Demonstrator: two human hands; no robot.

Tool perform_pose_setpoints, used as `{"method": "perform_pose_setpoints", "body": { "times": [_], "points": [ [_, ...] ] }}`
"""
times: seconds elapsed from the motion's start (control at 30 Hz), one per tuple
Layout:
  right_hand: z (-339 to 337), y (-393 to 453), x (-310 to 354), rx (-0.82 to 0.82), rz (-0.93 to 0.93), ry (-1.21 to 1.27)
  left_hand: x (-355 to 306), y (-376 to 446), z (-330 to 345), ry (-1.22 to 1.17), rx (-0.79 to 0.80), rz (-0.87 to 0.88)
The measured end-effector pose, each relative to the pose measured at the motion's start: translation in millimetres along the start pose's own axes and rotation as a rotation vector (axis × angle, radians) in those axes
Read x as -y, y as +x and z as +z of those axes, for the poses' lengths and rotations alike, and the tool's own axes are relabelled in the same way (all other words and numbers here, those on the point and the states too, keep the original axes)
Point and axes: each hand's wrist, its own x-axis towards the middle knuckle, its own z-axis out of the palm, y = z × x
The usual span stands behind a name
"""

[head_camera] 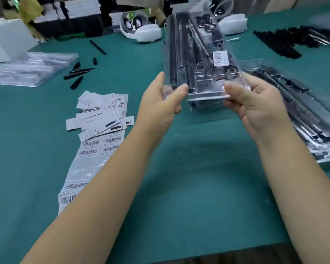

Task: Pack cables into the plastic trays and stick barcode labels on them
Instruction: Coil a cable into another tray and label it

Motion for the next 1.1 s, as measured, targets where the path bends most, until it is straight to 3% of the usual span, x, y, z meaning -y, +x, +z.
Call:
{"method": "perform_pose_setpoints", "body": {
  "times": [0.27, 0.47, 0.7, 0.87, 1.1],
  "points": [
    [-5, 18, -7, -0.351, -0.153, -0.419, 2, 28, 30, 0.046, -0.073, -0.012],
    [-12, 28, -21, -0.421, -0.123, -0.655, 17, 34, 40, 0.136, -0.094, -0.058],
    [-15, 30, -30, -0.420, -0.085, -0.758, 32, 44, 34, 0.326, -0.070, -0.101],
    [-13, 33, -35, -0.446, 0.016, -0.596, 24, 41, 34, 0.406, -0.035, -0.135],
    [-11, 33, -37, -0.474, 0.068, -0.553, 16, 42, 38, 0.387, -0.034, -0.127]
  ]
}}
